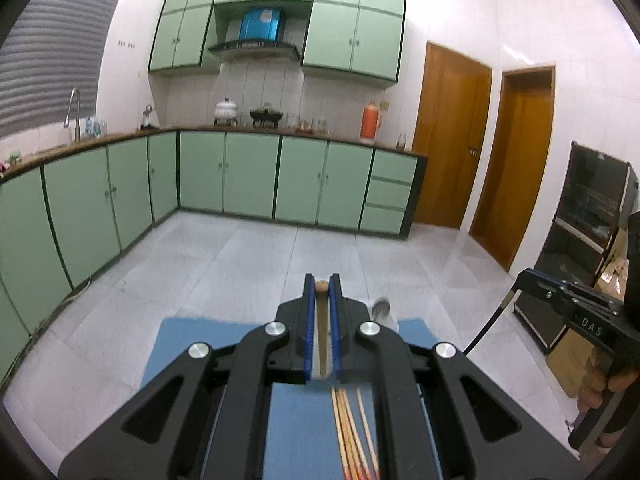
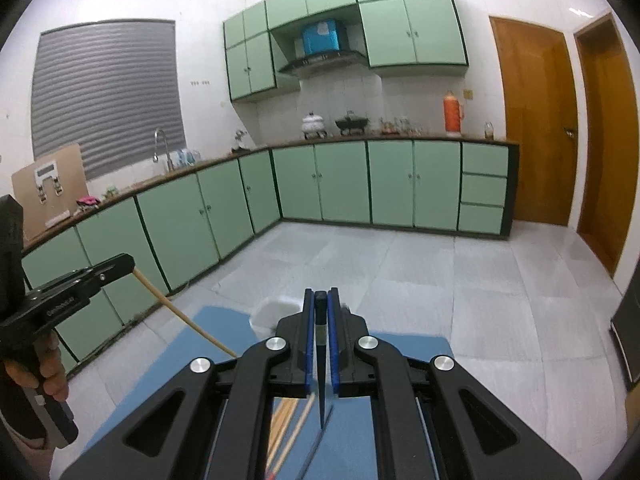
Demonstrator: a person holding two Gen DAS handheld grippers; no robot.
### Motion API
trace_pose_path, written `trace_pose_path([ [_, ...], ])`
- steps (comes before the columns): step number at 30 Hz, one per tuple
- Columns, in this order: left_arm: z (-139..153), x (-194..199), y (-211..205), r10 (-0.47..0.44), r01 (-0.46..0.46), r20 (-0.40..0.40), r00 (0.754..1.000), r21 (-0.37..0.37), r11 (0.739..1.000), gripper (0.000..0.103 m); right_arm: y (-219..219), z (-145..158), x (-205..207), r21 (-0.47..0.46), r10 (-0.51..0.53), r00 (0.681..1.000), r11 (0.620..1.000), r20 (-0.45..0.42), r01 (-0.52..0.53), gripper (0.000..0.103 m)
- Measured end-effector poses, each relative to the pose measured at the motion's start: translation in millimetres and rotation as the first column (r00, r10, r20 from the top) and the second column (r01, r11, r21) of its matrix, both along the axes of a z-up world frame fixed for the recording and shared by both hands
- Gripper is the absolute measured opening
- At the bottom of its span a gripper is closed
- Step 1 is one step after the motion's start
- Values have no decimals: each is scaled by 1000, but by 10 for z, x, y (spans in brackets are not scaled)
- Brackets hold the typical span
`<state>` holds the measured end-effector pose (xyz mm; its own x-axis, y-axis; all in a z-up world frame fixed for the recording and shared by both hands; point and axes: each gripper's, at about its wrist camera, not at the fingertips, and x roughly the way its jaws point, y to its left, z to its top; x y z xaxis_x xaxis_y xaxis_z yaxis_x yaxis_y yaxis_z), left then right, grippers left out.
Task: Organize utensils
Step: 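Lift both chopsticks, insert them into the white holder and open both grippers, then grasp another black chopstick with the right gripper while the left gripper approaches the wooden chopsticks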
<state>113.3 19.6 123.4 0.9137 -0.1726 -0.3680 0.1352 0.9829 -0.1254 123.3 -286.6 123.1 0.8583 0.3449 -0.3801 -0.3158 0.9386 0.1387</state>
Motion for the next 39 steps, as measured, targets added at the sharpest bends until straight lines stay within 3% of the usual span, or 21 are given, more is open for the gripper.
trace_pose_path([
  [6, 327, 289, -139, 9, -10, 94, 996, 9, 1000, 6, 101, 365, 296, 33, -3, 997, 999, 78, 0, 6],
  [12, 286, 706, -312, -7, 3, 84, 996, 40, 999, 6, 221, 511, 712, 46, -14, 993, 999, 120, 9, 6],
  [17, 92, 1005, -361, -22, 19, 47, 999, 55, 998, 6, 353, 343, 1084, 26, -15, 994, 1000, 110, 12, 6],
  [21, -109, 1239, -387, -30, 30, -3, 1000, 56, 998, 6, 450, 29, 1327, -11, -11, 998, 1000, 59, 12, 6],
  [33, -674, 1472, -239, -35, 41, -126, 991, 49, 998, 10, 414, -622, 1260, 18, 35, 997, 999, -67, -34, 8],
  [34, -698, 1443, -223, -39, 45, -128, 991, 47, 998, 13, 401, -638, 1223, 19, 35, 997, 999, -65, -33, 14],
  [36, -714, 1383, -186, -38, 44, -122, 992, 45, 998, 35, 357, -649, 1138, 23, 34, 998, 999, -60, -33, 25],
  [38, -715, 1266, -143, -35, 40, -107, 994, 44, 998, 43, 307, -648, 1009, 23, 20, 999, 1000, -49, -19, 50],
  [39, -714, 1231, -132, -35, 40, -103, 994, 44, 998, 48, 285, -648, 978, 25, 16, 999, 1000, -43, -15, 56],
])
